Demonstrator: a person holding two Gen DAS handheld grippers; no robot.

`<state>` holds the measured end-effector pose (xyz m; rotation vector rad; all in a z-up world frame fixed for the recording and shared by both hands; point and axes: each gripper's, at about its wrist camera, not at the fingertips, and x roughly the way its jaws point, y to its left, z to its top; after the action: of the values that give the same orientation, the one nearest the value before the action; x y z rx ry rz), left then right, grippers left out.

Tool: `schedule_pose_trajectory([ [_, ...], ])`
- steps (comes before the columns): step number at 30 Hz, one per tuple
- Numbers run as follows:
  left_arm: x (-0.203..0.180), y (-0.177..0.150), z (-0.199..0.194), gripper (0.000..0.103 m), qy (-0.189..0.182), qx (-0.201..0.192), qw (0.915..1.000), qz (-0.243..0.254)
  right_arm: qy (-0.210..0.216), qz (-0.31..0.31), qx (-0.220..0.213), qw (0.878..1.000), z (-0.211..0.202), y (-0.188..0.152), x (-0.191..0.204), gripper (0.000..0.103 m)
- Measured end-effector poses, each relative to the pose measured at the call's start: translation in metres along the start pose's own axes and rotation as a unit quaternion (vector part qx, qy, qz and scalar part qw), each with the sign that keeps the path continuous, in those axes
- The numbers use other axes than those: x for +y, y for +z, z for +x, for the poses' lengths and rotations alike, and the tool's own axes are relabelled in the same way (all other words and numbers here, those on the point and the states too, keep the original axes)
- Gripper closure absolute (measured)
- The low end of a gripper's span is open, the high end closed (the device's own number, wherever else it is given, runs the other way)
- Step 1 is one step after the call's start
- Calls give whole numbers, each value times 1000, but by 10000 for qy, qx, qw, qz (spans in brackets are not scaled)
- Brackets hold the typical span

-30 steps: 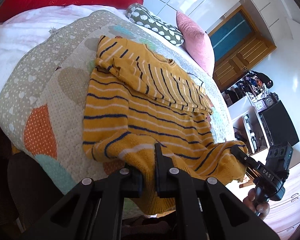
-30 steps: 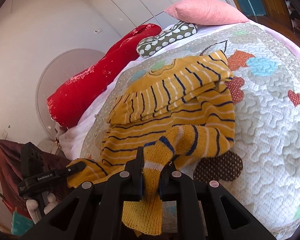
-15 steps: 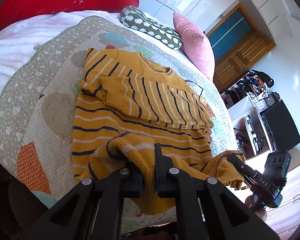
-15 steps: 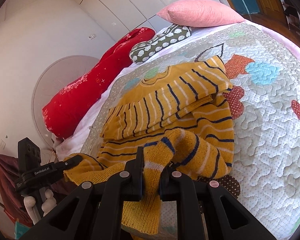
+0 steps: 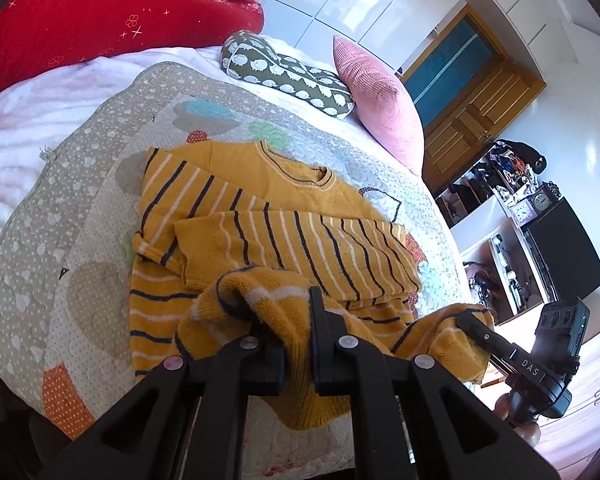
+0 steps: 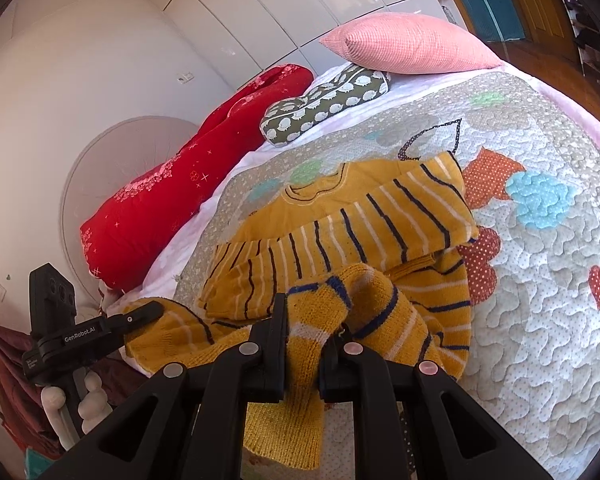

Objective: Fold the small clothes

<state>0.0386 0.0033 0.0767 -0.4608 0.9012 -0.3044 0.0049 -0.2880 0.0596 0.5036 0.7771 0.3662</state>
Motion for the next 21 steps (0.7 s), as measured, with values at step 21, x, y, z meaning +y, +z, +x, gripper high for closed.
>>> schedule_pose_trajectory([
  [21,48,85,114,94,480,508,9955,-640,-317,883,395,9948,118,86,-49,91],
])
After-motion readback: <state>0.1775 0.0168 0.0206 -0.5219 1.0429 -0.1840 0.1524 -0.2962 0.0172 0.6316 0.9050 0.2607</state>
